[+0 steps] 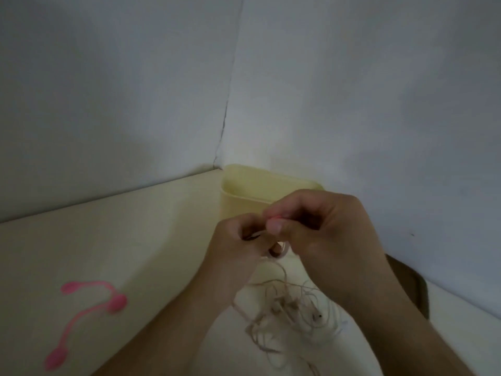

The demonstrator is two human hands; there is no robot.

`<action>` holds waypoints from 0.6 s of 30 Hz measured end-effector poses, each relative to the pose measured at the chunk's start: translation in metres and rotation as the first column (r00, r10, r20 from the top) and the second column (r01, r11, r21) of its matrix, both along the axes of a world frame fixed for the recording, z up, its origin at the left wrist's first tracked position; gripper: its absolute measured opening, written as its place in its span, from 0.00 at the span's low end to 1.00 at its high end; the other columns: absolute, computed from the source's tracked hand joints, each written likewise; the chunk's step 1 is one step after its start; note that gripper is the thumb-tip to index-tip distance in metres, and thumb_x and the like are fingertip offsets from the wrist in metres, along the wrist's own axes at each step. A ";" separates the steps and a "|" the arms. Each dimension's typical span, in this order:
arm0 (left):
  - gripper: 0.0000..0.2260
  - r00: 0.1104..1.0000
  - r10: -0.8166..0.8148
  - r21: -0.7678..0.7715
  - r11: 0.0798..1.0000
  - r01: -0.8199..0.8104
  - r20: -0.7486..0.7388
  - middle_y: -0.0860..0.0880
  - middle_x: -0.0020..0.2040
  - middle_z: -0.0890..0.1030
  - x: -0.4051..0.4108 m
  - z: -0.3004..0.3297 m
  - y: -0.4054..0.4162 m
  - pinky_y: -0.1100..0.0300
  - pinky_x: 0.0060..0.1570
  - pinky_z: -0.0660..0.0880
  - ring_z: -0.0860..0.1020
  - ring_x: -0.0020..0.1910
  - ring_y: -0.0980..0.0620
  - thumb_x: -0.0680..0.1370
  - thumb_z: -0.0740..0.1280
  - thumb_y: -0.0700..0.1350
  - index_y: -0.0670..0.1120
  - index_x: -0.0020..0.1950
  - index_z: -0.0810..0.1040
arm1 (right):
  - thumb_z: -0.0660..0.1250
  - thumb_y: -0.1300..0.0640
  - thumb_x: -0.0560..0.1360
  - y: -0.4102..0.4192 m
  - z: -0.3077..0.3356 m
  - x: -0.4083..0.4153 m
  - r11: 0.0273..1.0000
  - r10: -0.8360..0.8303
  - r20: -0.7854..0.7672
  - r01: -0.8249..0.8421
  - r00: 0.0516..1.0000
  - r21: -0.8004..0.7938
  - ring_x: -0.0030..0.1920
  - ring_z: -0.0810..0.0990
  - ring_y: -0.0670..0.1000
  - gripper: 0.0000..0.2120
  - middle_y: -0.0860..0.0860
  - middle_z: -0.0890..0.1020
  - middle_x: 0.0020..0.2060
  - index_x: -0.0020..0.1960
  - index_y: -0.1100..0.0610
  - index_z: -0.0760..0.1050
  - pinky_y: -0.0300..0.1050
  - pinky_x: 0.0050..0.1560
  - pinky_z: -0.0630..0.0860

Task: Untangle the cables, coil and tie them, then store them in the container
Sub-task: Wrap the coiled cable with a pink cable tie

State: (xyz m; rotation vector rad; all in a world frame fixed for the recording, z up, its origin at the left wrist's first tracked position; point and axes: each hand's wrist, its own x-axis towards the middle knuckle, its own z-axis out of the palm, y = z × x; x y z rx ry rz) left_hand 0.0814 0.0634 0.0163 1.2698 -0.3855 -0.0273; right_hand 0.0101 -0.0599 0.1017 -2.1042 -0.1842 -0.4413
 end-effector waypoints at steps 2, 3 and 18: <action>0.03 1.000 -0.005 0.044 0.999 0.005 0.004 0.45 0.40 0.86 0.003 0.000 -0.012 0.55 0.43 0.79 0.83 0.40 0.50 0.77 0.76 0.39 0.41 0.49 0.87 | 0.76 0.66 0.76 -0.030 0.001 -0.007 0.995 -0.075 0.004 0.075 0.997 0.059 0.27 0.78 0.42 0.11 0.47 0.84 0.30 0.40 0.51 0.86 0.34 0.31 0.72; 0.02 1.000 0.002 0.054 0.999 -0.002 0.000 0.44 0.41 0.87 0.004 0.002 -0.021 0.54 0.44 0.80 0.84 0.40 0.50 0.78 0.75 0.37 0.41 0.49 0.87 | 0.75 0.67 0.76 -0.043 0.000 -0.009 0.990 -0.118 0.007 0.117 0.993 0.075 0.26 0.76 0.42 0.11 0.48 0.82 0.29 0.40 0.53 0.85 0.34 0.31 0.71; 0.05 0.984 -0.085 0.000 0.996 0.086 -0.156 0.40 0.43 0.88 -0.013 0.003 -0.069 0.57 0.43 0.84 0.88 0.42 0.45 0.72 0.77 0.41 0.42 0.47 0.88 | 0.78 0.60 0.75 -0.087 -0.030 0.002 0.953 -0.242 -0.009 0.236 0.970 -0.190 0.35 0.82 0.41 0.10 0.42 0.85 0.34 0.39 0.49 0.81 0.34 0.36 0.78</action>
